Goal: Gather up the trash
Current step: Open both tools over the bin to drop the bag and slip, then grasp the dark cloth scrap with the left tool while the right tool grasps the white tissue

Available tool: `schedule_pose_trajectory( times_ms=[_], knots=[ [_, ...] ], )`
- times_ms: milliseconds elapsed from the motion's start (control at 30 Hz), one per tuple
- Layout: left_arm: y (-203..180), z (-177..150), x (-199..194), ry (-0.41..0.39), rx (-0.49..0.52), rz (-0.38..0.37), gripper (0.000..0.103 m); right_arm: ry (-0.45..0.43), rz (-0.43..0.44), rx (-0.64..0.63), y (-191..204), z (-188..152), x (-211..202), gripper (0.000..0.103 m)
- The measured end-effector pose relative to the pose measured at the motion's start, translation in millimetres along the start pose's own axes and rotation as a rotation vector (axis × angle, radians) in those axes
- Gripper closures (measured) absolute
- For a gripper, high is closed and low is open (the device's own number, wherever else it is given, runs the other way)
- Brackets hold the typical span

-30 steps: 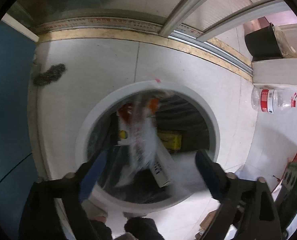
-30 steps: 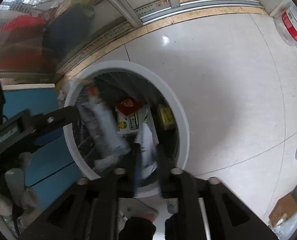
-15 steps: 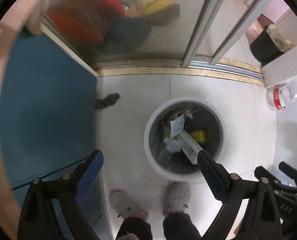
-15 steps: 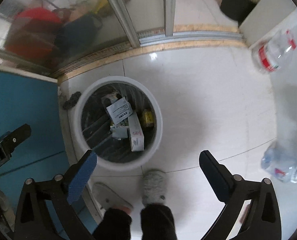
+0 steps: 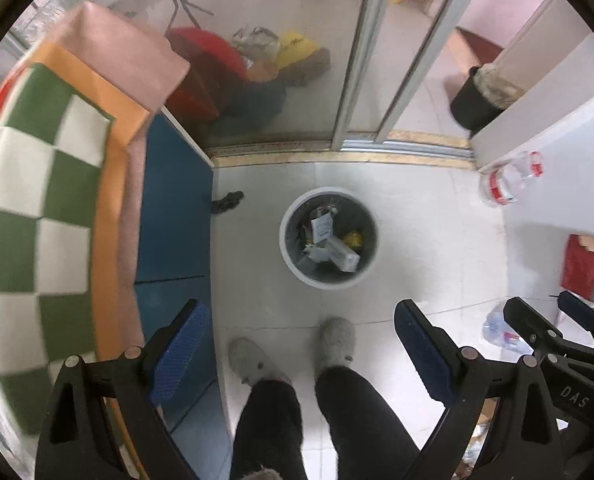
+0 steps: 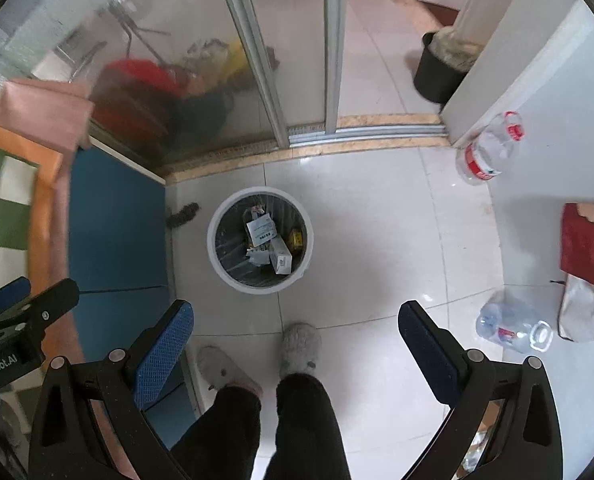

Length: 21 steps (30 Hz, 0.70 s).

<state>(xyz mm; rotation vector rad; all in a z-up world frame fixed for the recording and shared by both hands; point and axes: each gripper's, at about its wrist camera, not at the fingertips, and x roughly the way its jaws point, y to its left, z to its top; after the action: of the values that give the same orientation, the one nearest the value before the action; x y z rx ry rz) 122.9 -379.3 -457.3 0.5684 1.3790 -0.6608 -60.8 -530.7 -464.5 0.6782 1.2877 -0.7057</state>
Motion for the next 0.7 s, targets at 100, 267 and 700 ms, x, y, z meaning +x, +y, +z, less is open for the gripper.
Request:
schedule_pose_trajectory(
  times_ms=[100, 267, 700],
  knots=[
    [-1, -10, -44, -0.027, -0.015, -0.028, 0.007, -0.056, 0.005, -0.003, -2, -10, -59, 0.0],
    [2, -19, -91, -0.073, -0.036, -0.067, 0.007, -0.1, 0.024, -0.005, 1, -17, -117, 0.0],
    [161, -24, -193, -0.303, -0.297, 0.057, 0.007, -0.114, 0.188, -0.174, 150, 12, -181, 0.0]
  ],
)
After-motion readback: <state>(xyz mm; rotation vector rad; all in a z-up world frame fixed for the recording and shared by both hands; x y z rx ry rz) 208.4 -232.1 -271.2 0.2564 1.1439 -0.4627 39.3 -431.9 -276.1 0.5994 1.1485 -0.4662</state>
